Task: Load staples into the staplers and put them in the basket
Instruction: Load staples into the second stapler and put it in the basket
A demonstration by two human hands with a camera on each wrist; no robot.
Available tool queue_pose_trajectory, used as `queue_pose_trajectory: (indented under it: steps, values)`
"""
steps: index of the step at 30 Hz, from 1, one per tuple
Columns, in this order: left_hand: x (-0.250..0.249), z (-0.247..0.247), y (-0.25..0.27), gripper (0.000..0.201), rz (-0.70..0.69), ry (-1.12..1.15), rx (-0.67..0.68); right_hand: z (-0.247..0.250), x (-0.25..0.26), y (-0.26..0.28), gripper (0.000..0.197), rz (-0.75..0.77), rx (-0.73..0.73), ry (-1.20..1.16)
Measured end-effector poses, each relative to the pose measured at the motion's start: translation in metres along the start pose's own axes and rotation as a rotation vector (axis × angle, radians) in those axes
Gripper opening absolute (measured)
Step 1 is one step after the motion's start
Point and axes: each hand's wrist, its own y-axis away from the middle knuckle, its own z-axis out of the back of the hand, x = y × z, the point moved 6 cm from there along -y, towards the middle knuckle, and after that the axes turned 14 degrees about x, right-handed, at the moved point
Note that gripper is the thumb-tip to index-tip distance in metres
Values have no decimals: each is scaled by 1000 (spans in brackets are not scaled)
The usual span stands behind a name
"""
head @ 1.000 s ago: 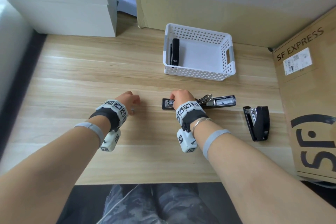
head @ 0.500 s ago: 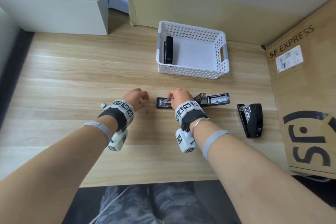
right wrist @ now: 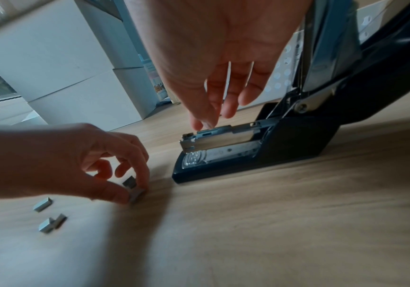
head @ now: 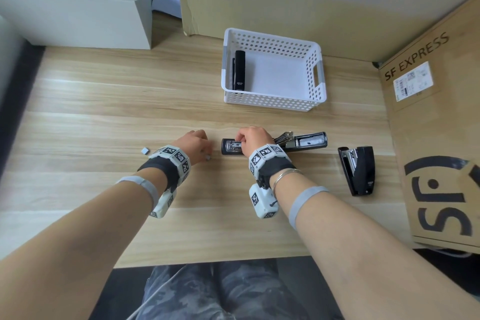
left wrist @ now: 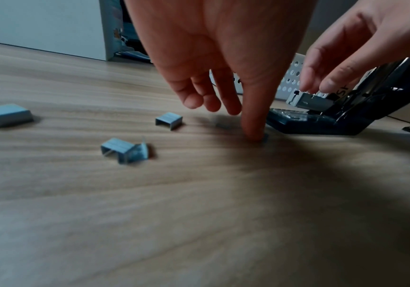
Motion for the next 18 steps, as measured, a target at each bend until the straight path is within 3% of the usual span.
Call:
queue_pose_trajectory:
  steps: [6,11,18]
  values:
    - [-15,20,1,20,4,131,-123,2,7,0,19,73,1,-41]
    - [-36,35,-2,20,-62,257,-192,8,13,2,29,115,29,-106]
    - [-52,41,-9,21,-94,333,-225,27,9,7,20,114,-50,-30]
